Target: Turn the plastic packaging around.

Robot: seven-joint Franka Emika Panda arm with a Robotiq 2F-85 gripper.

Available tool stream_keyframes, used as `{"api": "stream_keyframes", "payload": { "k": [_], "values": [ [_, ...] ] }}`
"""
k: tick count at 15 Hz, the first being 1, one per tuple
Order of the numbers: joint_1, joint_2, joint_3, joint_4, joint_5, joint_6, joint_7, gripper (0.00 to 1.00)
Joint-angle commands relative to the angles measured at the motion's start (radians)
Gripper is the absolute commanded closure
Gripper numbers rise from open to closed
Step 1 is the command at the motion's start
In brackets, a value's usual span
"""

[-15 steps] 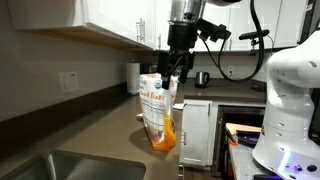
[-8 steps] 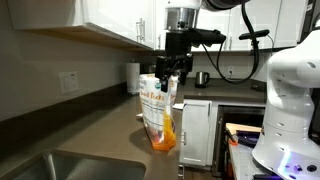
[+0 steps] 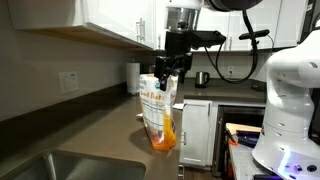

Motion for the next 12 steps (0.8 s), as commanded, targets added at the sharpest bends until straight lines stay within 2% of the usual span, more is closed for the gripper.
{"api": "stream_keyframes", "payload": {
  "k": [1,7,10,12],
  "values": [
    [-0.013,0.014,0.004,-0.007,-0.081,0.040,0.063,0.31],
    [-0.015,0.048,0.010,-0.006,-0.185,0.045,0.082,0.72],
    [-0.007,0.063,-0.012,0.003,-0.258,0.030,0.028,0.91],
    [0.004,0.069,-0.036,0.008,-0.295,0.028,-0.023,0.99]
  ]
}}
